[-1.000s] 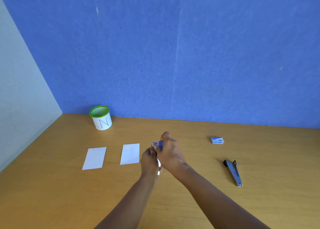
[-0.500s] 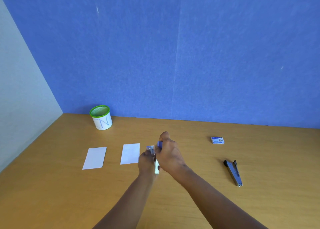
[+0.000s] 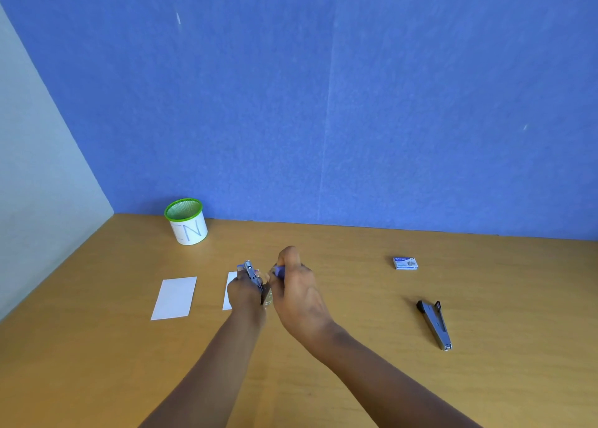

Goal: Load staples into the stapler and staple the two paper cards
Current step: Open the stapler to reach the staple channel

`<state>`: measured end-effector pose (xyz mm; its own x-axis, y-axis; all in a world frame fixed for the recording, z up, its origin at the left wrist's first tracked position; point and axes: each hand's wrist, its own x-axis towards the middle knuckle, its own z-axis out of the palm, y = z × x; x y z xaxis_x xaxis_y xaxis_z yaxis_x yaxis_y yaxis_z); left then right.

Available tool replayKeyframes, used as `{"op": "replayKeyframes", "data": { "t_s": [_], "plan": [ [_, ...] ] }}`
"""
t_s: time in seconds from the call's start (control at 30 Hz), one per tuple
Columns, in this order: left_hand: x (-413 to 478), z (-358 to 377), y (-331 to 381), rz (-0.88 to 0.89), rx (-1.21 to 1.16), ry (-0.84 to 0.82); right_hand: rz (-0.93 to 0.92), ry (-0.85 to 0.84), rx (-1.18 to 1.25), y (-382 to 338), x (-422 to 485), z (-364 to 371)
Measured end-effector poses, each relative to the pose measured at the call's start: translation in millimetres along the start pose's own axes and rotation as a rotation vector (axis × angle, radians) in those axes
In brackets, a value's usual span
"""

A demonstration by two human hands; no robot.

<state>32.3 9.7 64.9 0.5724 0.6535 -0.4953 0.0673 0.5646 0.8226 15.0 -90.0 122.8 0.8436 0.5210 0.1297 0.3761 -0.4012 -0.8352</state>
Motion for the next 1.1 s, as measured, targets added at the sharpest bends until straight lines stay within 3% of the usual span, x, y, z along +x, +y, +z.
{"op": "replayKeyframes", "data": {
  "t_s": [0.37,0.73,0.9,1.1],
  "plan": [
    [-2,-2,16,-0.068,-0.325,-0.029,-0.221,0.067,0.106,34,-19,5],
    [-7,5,23,-0.139,-0.482,-0.182,-0.386,0.021,-0.061,72,-32,11],
    [-10,3,24,-0.108,-0.421,-0.254,-0.54,0.021,-0.209,77,-32,5],
    [-17,5,25,-0.06,-0.246,-0.35,-0.524,0.211,-0.216,56,-17,-3]
  ]
}}
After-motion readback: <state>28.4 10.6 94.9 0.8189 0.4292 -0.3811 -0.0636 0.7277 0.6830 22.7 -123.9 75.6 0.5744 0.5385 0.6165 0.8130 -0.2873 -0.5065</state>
